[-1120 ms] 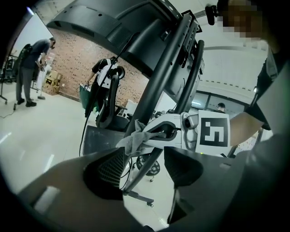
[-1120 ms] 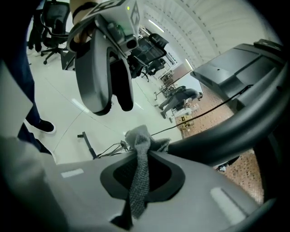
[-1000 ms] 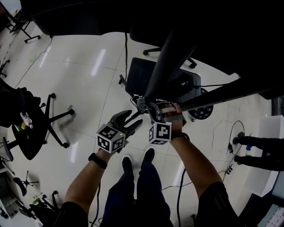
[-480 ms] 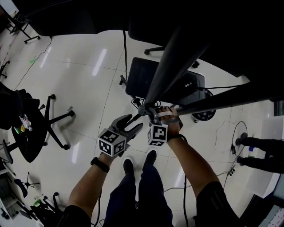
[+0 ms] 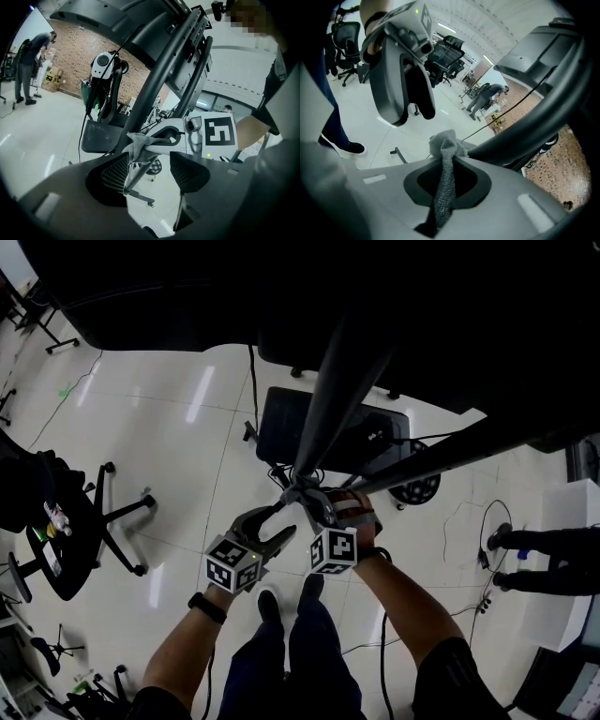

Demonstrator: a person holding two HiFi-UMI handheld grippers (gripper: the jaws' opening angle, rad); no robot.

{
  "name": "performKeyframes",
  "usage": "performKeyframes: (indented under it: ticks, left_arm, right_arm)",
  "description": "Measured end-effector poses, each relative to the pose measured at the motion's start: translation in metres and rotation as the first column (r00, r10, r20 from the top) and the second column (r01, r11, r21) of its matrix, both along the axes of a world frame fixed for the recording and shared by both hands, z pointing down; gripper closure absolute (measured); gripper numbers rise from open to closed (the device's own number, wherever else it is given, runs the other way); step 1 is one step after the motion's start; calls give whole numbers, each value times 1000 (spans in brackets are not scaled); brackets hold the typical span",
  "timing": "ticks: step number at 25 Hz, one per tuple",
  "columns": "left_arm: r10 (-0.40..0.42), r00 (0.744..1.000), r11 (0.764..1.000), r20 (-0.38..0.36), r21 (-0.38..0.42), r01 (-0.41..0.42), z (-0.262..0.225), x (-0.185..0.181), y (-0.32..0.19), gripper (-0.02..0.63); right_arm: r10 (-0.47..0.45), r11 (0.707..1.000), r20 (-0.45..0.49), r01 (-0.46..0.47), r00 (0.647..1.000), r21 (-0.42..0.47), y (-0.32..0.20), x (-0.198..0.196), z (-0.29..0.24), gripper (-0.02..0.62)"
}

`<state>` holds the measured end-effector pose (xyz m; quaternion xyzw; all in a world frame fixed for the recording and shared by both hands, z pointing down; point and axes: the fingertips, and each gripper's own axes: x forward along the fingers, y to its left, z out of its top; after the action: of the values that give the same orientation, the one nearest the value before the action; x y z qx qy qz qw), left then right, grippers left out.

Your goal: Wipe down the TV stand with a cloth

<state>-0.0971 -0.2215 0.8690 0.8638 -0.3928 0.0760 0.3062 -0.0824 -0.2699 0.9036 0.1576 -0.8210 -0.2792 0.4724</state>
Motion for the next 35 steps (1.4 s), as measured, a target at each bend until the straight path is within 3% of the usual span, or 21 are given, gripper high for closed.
performKeyframes:
  ticks: [6, 11, 20, 24, 35]
  left_arm:
    - [53, 999, 993, 12, 109, -54, -87, 7, 18, 308]
    - [111, 994, 966, 11, 233, -110, -172, 24, 32, 308]
    - [192, 981, 893, 11, 412, -179, -308, 50, 52, 308]
    - [231, 972, 847, 33, 485, -218, -361, 65, 58, 308]
    - [228, 970, 731, 80, 645, -225, -489, 107, 50, 307]
  right_arm:
    - [43, 999, 126, -44, 991, 6, 26, 10, -114, 580]
    - [112, 992, 222, -122, 968, 28, 34, 26, -217, 580]
    - [122, 965, 271, -178, 955, 193, 51, 47, -365, 580]
    - [115, 949, 302, -194, 947, 250, 55, 61, -425, 580]
    - [16, 881, 348, -178, 937, 439, 47, 110, -595, 580]
